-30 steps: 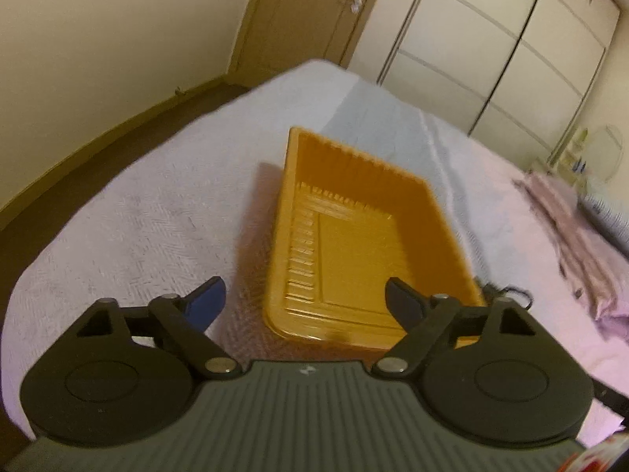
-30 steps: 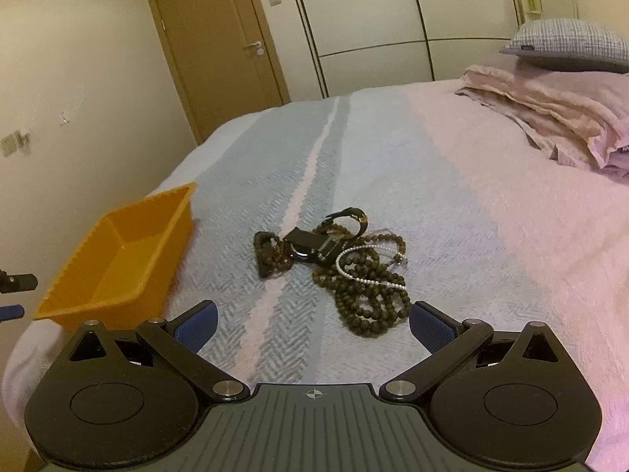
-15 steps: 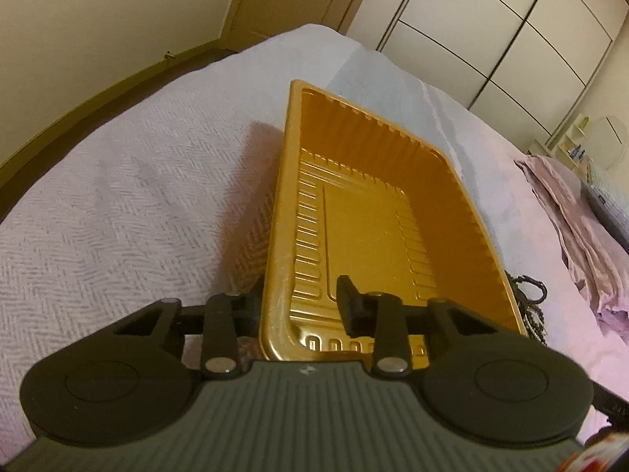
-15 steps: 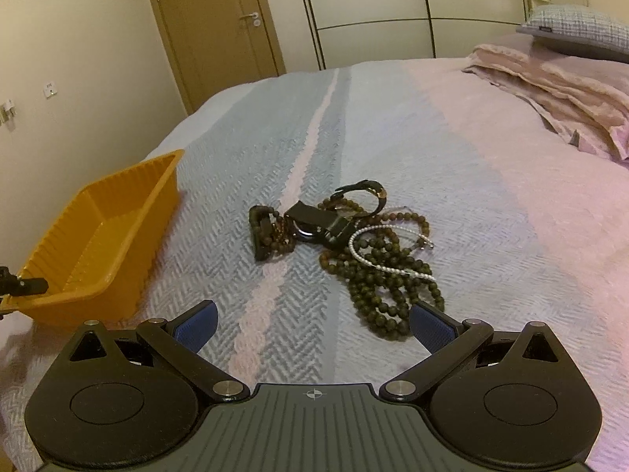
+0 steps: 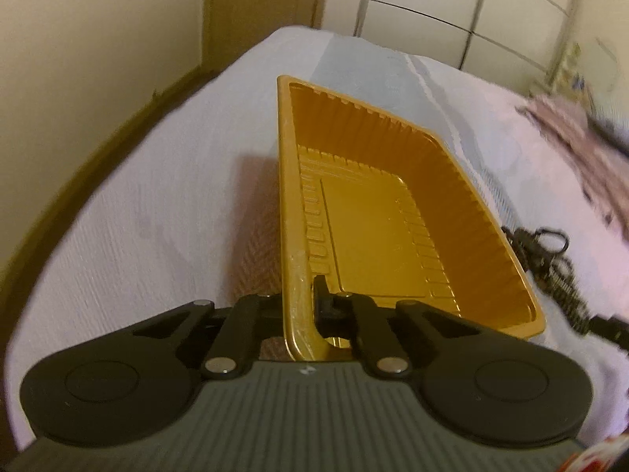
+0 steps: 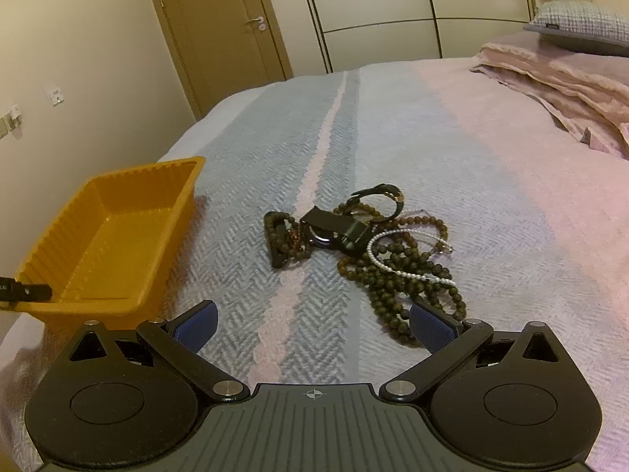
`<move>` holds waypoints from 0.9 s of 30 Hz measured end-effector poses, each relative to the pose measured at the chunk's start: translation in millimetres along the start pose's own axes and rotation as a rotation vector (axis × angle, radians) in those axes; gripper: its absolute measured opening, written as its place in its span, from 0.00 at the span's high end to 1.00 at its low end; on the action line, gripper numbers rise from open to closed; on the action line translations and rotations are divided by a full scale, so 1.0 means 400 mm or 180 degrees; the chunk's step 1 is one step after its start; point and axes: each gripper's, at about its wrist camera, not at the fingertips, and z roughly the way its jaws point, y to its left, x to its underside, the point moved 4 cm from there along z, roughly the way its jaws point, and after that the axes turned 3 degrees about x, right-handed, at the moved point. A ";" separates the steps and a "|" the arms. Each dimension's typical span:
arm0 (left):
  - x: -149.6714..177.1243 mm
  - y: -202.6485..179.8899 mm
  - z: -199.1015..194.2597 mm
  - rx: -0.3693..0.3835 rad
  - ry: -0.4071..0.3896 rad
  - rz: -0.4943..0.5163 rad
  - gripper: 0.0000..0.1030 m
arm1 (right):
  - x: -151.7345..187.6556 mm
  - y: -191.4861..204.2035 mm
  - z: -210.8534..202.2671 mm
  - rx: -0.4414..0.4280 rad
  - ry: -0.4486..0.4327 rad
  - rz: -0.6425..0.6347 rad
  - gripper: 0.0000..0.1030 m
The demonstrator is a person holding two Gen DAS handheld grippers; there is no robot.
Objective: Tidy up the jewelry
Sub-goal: 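Grasp the white pearl necklace from the pile with the right tool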
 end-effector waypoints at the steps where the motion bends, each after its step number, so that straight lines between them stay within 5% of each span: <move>1: -0.008 -0.016 -0.004 -0.0049 -0.0022 0.0135 0.94 | 0.001 -0.007 -0.002 0.0006 -0.0004 0.0006 0.00; 10: -0.040 -0.144 -0.020 -0.0251 -0.0088 0.0778 0.96 | 0.002 -0.109 -0.006 0.0078 -0.0068 -0.0246 0.01; 12: -0.042 -0.160 -0.023 -0.0314 -0.0099 0.0878 0.96 | 0.001 -0.127 0.002 0.0111 -0.0088 -0.0419 0.12; 14: -0.044 -0.171 -0.029 -0.0384 -0.0123 0.0895 0.97 | -0.001 -0.140 0.016 0.0112 -0.0033 -0.0588 0.39; 18: -0.052 -0.182 -0.035 -0.0471 -0.0170 0.0769 0.97 | -0.017 -0.155 0.042 0.0108 -0.0024 -0.0902 0.50; 22: -0.054 -0.195 -0.032 -0.0517 -0.0186 0.0796 0.97 | -0.031 -0.151 0.083 0.0149 0.0089 -0.1353 0.73; 27: -0.050 -0.197 -0.040 -0.0523 -0.0196 0.0824 0.97 | -0.018 -0.146 0.128 0.0272 0.0248 -0.2003 0.78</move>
